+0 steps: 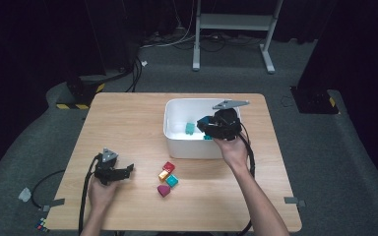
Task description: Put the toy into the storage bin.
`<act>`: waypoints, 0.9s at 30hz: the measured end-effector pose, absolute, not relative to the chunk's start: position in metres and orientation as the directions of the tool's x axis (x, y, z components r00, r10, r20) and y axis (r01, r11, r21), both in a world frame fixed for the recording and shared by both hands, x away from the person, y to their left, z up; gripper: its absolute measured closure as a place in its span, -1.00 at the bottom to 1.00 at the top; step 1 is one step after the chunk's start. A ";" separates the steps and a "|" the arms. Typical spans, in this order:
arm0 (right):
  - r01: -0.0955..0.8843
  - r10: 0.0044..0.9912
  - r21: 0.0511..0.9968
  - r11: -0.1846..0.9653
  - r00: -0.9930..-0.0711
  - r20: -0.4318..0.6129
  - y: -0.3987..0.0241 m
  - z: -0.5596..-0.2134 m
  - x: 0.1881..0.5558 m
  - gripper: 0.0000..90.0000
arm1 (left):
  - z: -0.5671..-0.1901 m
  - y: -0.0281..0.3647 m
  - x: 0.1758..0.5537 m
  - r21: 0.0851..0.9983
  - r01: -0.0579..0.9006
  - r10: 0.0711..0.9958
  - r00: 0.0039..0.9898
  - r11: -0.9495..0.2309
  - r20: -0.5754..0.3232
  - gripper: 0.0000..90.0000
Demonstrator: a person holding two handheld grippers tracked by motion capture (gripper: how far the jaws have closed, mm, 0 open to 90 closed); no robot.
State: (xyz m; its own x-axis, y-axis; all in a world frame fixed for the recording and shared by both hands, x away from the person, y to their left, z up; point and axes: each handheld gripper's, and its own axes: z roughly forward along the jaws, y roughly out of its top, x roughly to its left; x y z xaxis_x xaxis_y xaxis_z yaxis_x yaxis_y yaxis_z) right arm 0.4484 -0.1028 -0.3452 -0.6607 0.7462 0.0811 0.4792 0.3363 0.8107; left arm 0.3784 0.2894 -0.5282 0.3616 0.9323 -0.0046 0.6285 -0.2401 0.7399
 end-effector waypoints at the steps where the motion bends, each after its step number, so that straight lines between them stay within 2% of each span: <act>1: 0.479 0.749 0.812 0.333 -0.658 0.080 -0.103 -0.345 0.450 0.31 | -0.528 0.289 0.378 0.740 0.628 0.932 0.362 -0.240 -0.004 -0.56; 27: 0.577 0.817 0.755 0.311 -0.568 0.098 -0.093 -0.369 0.501 0.30 | -0.528 0.289 0.378 0.742 0.629 0.936 0.351 -0.234 -0.003 -0.51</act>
